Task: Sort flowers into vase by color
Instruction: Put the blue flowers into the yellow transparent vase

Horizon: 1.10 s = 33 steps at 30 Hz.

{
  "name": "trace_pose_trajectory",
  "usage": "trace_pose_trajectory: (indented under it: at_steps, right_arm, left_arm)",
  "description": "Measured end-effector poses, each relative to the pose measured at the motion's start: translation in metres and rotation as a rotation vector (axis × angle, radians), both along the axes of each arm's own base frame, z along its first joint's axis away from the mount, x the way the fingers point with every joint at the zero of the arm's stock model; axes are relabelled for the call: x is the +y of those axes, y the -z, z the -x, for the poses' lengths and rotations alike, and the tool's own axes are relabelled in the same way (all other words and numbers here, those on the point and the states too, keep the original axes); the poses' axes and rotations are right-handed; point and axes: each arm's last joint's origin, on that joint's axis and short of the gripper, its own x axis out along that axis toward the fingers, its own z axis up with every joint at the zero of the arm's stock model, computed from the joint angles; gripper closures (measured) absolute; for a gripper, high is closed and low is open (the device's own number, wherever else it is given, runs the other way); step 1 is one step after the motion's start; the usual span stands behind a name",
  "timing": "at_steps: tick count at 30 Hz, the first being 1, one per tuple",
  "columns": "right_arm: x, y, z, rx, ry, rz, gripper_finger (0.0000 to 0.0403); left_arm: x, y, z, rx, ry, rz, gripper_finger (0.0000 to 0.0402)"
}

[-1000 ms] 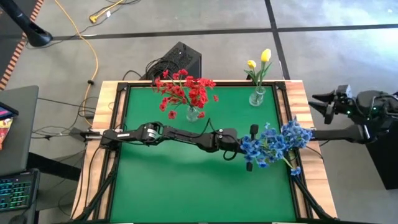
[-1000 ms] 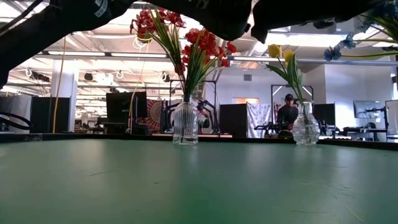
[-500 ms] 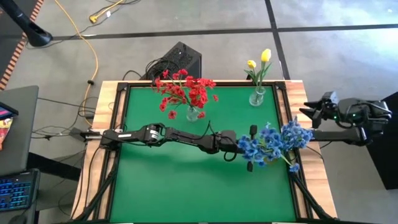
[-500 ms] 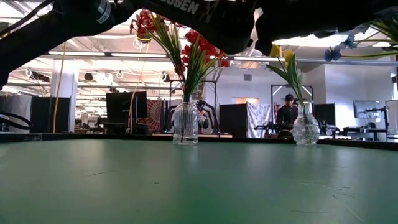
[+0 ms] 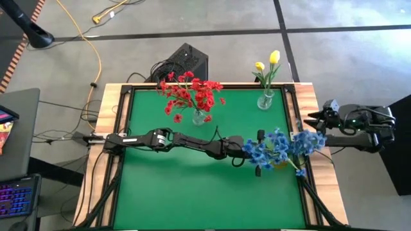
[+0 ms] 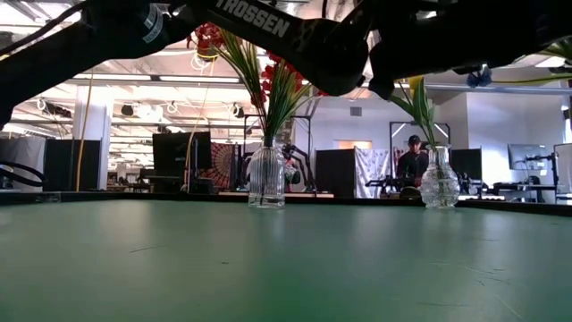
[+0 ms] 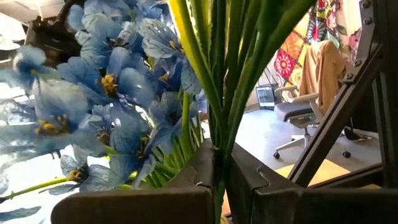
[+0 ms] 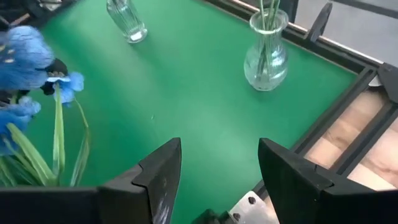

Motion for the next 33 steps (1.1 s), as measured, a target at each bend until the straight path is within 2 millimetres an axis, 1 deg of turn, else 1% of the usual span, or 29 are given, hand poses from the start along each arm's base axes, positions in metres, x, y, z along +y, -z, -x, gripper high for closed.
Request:
trace_pose_trajectory:
  at_steps: [6,12,16,19,26,28,33]
  right_arm:
    - [0.000,0.005,-0.004,0.026,-0.011,-0.008,0.0164]
    - [0.002,0.005,-0.005,0.016,-0.070,-0.060,0.0164]
    - [0.004,0.005,-0.005,0.015,-0.118,-0.103,0.0164]
    - [0.006,0.005,-0.006,0.017,-0.185,-0.136,0.0164]
    - [0.010,0.006,-0.006,0.032,-0.343,-0.141,0.0164]
    - [0.010,0.006,-0.006,0.037,-0.369,-0.129,0.0164]
    - [0.010,0.006,-0.006,0.042,-0.385,-0.116,0.0164]
  left_arm:
    - [0.001,0.001,0.000,0.004,-0.031,-0.031,0.0401]
    - [0.009,0.007,-0.002,0.073,-0.043,-0.008,0.0401]
    - [0.010,0.008,-0.002,0.084,-0.047,-0.009,0.0401]
    - [0.009,0.000,-0.001,0.103,-0.043,-0.011,0.0401]
    - [0.008,-0.040,0.009,0.187,-0.039,-0.042,0.0402]
    - [0.009,-0.045,0.011,0.219,-0.040,-0.046,0.0402]
    - [0.011,-0.042,0.011,0.261,-0.040,-0.044,0.0402]
